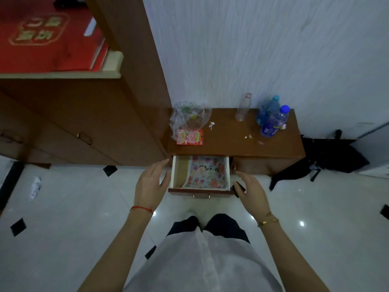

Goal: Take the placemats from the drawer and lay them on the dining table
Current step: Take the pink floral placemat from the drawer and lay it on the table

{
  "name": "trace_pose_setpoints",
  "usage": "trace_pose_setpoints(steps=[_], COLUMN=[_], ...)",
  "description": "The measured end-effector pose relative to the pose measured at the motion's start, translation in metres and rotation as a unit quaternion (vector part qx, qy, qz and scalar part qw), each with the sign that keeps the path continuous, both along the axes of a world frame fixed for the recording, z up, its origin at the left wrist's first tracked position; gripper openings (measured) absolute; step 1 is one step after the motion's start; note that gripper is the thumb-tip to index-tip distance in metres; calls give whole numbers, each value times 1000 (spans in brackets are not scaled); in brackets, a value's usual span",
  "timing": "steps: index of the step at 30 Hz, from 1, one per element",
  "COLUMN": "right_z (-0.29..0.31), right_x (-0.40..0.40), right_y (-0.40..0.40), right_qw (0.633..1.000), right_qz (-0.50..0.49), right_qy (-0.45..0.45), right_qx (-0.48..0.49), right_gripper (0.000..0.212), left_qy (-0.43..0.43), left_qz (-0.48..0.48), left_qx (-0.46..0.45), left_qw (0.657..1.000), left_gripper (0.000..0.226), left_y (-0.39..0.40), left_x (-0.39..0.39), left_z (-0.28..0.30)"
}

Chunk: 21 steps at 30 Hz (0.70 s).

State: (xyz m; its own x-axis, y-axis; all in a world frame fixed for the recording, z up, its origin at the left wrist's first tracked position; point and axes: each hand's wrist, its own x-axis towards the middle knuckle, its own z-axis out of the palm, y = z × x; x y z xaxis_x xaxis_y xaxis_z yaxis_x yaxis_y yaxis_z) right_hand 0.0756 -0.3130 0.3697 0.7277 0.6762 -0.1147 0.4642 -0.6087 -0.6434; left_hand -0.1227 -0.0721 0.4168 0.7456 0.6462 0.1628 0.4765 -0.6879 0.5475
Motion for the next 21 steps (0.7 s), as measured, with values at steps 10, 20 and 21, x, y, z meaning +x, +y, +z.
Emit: trace_pose_setpoints(steps=[10, 20, 21], right_z=[-63, -219, -239], right_x=[42, 80, 84], right_y=[41, 63, 66], right_qw=[996, 992, 991], right_qz=[-52, -83, -85], right_qy=[55, 88, 90], right_qx=[-43, -41, -40], right_gripper=[40, 44, 44], left_qy=[43, 94, 97], left_qz=[4, 30, 25], left_qx=[-72, -122, -127], left_qw=[996, 988, 987], left_gripper=[33, 34, 34], left_y=[35, 57, 58], left_x=[60, 105, 109], left_z=[-80, -240, -260])
